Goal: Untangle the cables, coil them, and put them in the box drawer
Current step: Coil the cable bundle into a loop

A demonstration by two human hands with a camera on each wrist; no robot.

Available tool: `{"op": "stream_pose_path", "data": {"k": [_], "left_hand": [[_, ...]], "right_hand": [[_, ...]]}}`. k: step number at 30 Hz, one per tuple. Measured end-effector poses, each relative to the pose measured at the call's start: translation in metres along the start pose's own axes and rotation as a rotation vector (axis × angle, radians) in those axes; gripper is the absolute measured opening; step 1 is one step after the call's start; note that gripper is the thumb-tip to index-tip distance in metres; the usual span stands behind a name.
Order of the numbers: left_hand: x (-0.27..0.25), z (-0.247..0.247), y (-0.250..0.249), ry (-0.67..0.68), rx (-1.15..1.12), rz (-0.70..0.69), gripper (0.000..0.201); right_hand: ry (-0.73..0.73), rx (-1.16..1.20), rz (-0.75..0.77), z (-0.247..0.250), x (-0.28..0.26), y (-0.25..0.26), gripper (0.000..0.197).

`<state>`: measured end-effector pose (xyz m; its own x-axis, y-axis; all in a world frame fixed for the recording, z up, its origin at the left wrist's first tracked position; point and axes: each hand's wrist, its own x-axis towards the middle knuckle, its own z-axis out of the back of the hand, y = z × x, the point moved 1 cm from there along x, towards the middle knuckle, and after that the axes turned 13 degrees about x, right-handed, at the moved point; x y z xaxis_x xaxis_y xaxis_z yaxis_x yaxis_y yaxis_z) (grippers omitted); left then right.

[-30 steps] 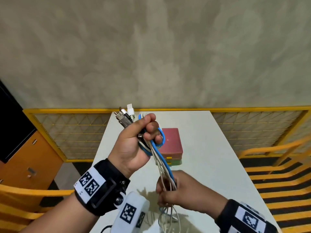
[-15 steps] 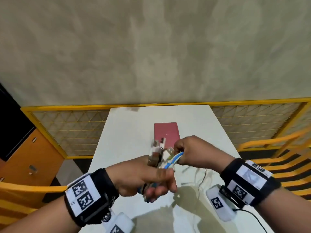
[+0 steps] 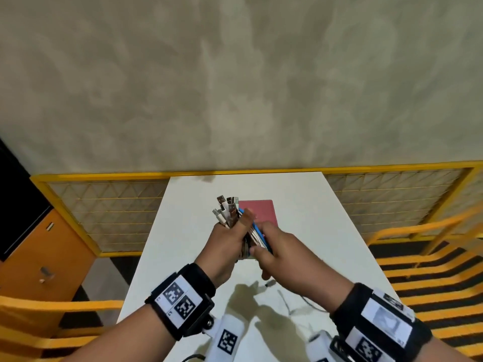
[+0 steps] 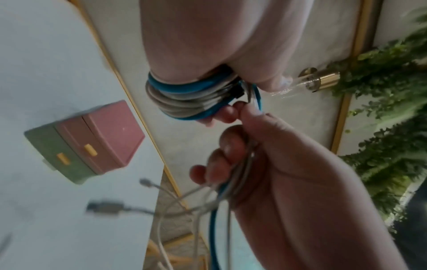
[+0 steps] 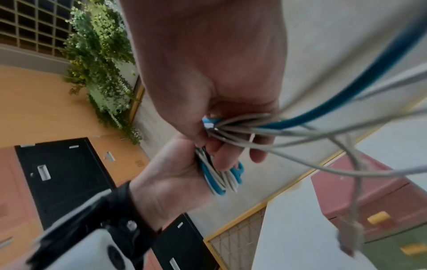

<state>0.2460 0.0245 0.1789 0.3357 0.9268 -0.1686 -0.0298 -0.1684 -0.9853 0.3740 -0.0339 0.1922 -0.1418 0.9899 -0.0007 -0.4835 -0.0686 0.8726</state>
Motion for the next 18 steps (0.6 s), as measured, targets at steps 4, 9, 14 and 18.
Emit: {"op": "stream_pose_path", "data": {"k": [4,9,14,18], "left_hand": [[0.01,0.0,-0.006,-0.103,-0.143,-0.024,0.039],[0.015,0.003,-0.018,-0.015,-0.487,0.039,0.013],[0.002,0.009,-0.026,0.125,-0.599,0.025,0.014],[-0.006,0.017,-0.034,0.232,-0.615,-0.034,0.019]], "right_hand": [[-0.015,-0.074,0.1,-0.017,-0.011,-0.008,0.055],[0.064,0.028,0.062,-0.034,-0.016,-0.02,0.024],[0.174,0.139,-0.034,-0.028,-0.014,-0.034,0.007],[0.249,0.247,-0.082,-0.027,-0.013,-0.039,0.003]]}}
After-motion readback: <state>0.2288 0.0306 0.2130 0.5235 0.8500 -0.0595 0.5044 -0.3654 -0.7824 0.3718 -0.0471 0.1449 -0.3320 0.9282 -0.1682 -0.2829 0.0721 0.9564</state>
